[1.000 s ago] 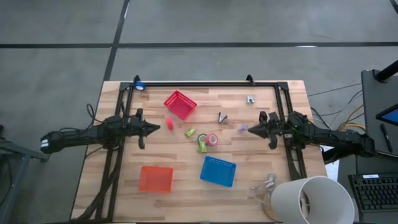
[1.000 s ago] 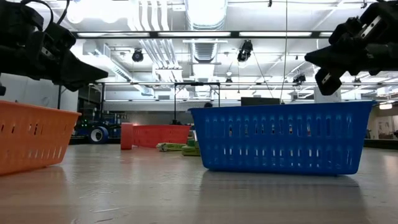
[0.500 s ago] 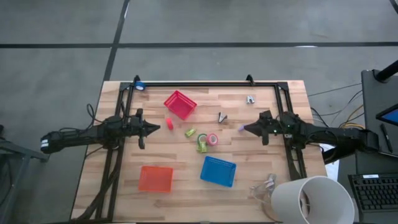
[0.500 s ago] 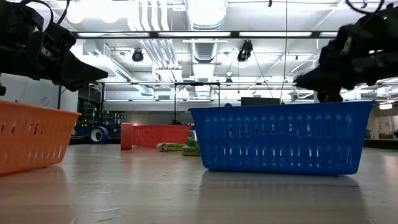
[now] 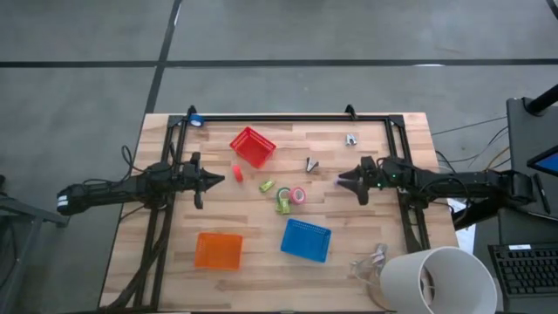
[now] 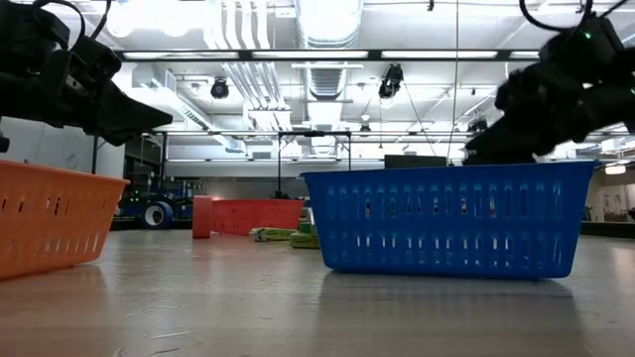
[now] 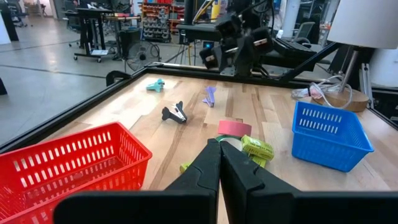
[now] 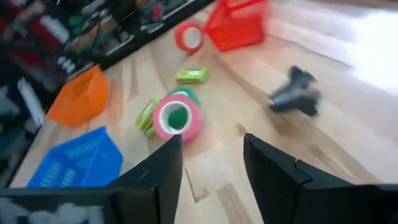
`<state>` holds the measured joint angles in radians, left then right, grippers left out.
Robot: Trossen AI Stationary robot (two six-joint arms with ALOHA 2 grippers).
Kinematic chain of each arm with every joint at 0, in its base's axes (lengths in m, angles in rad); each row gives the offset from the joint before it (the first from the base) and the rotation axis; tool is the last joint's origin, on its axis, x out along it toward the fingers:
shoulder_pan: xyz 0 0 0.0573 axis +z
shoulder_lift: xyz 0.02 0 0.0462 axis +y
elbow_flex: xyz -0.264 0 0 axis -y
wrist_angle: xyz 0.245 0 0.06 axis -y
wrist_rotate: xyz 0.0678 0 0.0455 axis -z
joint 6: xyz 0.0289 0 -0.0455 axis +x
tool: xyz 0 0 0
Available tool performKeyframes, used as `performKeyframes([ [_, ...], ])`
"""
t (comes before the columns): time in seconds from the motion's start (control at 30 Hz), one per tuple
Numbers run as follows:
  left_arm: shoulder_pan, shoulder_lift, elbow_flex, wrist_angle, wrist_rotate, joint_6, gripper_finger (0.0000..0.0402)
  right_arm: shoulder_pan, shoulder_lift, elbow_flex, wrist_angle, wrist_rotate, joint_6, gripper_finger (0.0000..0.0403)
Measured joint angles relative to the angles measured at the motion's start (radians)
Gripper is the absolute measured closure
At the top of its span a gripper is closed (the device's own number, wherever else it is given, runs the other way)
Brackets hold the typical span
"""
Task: Pick and place Stapler, Stapler remover, tape
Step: Put the purple stapler remover into the blue bin
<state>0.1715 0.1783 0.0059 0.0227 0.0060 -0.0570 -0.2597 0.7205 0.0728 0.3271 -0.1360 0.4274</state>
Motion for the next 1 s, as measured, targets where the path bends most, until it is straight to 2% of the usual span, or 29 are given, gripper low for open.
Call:
performKeyframes([
  [0.13,0.000,0.000,0.000,0.000,0.000,0.000,0.0392,0.065,0.058,0.108,-0.092,0.007,-0.212,0.0236],
  [0.23,0.000,0.000,0.000,0.000,0.000,0.000,0.0392,0.120,0.104,0.219,-0.294,0.115,-0.314,0.0239],
  [0.33,0.000,0.000,0.000,0.000,0.000,0.000,0.0392,0.163,0.160,0.328,-0.499,0.224,-0.334,0.0245],
  [0.57,0.000,0.000,0.000,0.000,0.000,0.000,0.0392,0.215,0.296,0.559,-0.779,0.250,-0.400,0.0267],
  [0.77,0.000,0.000,0.000,0.000,0.000,0.000,0.0392,0.223,0.437,0.654,-0.879,0.270,-0.461,0.0279],
  [0.9,0.000,0.000,0.000,0.000,0.000,0.000,0.0392,0.219,0.537,0.713,-0.888,0.310,-0.429,0.0284],
  [1.0,0.000,0.000,0.000,0.000,0.000,0.000,0.0392,0.196,0.621,0.772,-0.985,0.322,-0.468,0.0281],
])
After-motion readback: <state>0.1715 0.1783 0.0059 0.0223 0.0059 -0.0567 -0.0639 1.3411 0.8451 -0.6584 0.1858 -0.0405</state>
